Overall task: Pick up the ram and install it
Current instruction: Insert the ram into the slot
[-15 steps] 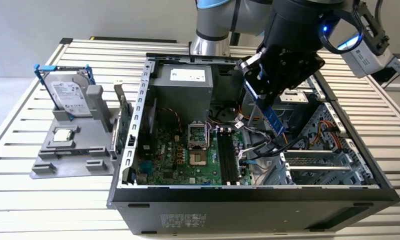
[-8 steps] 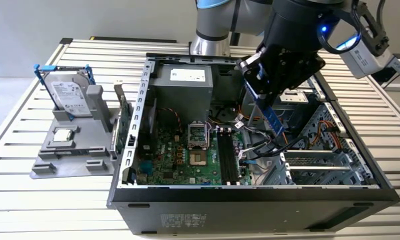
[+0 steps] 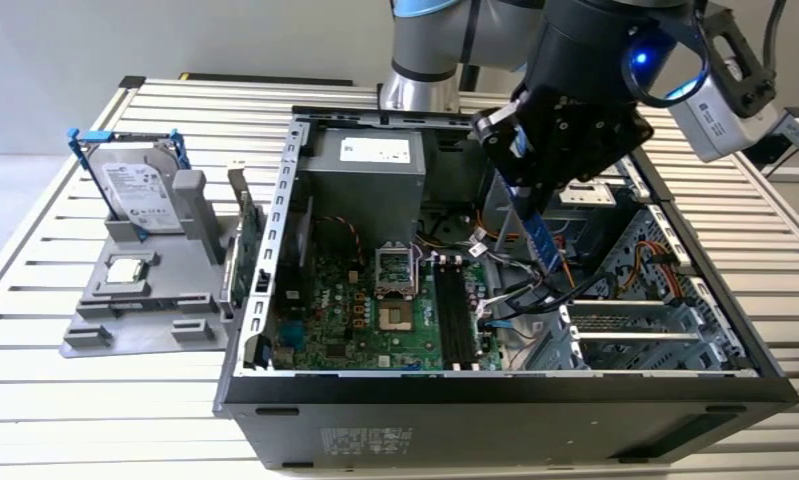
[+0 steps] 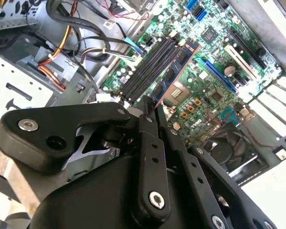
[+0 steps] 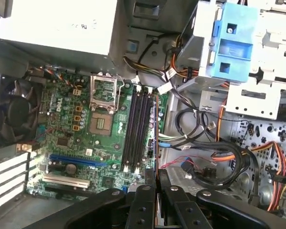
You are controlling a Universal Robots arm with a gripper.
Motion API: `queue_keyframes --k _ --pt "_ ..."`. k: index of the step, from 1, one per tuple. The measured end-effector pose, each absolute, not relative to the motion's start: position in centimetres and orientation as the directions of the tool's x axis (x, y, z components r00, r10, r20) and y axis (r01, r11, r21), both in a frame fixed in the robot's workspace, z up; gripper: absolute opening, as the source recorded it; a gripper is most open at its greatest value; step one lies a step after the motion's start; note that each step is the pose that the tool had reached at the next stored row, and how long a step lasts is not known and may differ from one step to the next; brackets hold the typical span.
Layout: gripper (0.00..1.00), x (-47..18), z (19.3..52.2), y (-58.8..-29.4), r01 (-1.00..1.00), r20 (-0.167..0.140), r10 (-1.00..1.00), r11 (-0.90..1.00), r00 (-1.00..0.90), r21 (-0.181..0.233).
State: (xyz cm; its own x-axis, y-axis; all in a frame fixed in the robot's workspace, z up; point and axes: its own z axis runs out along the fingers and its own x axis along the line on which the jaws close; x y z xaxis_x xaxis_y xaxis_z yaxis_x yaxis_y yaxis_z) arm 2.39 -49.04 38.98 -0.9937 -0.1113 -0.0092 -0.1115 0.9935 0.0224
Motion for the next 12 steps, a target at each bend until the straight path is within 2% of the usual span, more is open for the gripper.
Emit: queue_keyframes --k 12 --pt "0.00 2.40 38.99 -49.04 -0.038 -0.006 -0.037 0.999 -0.999 0.022"
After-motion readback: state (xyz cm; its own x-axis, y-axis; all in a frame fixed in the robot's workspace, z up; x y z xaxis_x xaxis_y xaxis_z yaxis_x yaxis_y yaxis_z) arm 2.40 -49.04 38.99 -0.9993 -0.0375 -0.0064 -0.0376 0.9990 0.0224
